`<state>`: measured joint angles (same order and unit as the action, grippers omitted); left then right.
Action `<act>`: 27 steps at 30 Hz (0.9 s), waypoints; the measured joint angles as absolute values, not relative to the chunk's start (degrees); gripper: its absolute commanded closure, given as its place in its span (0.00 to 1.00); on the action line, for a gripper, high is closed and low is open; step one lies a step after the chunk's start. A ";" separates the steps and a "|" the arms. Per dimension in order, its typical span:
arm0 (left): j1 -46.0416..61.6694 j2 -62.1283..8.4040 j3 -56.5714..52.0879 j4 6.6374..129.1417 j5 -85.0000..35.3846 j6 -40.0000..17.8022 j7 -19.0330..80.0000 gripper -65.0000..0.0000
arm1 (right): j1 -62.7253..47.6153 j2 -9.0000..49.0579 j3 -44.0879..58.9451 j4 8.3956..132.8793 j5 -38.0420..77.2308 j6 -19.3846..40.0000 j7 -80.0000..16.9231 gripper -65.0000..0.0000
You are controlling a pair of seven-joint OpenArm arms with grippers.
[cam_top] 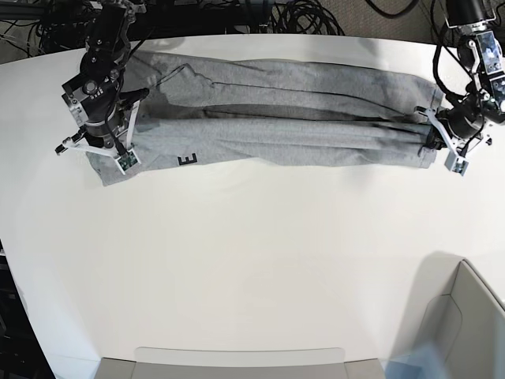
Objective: Fold the T-shirt properly
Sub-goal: 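Grasp both ends of the folded strip and straighten it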
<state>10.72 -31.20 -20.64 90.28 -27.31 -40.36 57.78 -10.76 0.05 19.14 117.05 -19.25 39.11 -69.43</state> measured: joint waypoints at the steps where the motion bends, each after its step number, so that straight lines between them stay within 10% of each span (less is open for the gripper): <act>1: 11.22 -31.22 -20.64 90.26 -27.22 -40.36 57.80 1.00 | -11.40 -0.08 19.64 117.05 -19.07 39.09 -69.36 1.00; 18: 14.37 -31.24 -20.51 90.15 -27.24 -40.34 57.76 1.00 | -18.31 -1.45 21.21 116.99 -19.03 39.09 -69.23 1.00; 27: 16.16 -31.29 -20.75 92.90 -26.76 -40.05 58.19 0.58 | -18.28 -1.45 21.39 116.99 -19.66 39.11 -69.47 1.00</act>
